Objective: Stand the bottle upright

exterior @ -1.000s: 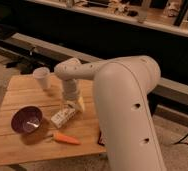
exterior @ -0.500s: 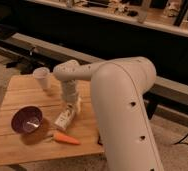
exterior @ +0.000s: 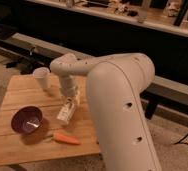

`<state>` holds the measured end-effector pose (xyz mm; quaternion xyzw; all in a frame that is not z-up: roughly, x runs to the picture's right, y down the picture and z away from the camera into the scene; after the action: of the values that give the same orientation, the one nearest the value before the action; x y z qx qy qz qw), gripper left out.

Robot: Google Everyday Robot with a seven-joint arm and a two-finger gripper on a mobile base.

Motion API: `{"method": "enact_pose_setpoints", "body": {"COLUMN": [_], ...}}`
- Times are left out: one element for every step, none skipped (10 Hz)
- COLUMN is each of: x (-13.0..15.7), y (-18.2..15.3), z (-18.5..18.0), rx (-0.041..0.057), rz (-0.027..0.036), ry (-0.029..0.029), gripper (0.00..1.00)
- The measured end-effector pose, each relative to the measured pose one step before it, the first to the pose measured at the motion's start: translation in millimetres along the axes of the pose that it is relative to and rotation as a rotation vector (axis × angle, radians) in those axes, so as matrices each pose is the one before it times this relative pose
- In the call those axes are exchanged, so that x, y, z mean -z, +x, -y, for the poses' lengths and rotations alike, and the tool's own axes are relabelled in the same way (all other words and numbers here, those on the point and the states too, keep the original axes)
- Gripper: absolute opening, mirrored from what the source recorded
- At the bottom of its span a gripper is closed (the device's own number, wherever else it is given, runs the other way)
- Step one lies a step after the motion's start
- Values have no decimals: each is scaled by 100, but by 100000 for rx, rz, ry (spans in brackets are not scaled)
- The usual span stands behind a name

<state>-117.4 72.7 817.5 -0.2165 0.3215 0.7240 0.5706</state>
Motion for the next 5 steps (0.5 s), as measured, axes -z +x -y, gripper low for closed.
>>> {"method": "enact_pose_setpoints", "body": {"x": [1055, 1163, 946, 796, 698], "y": [-683, -830, -734, -524, -420], "z": [-441, -399, -368, -357, -351], "rx": [1554, 1571, 1204, 995, 963], "rz": [4962, 6122, 5905, 4906, 4667], "ry": [1039, 1333, 902, 634, 746], "gripper": [0, 0, 0, 0, 0]}}
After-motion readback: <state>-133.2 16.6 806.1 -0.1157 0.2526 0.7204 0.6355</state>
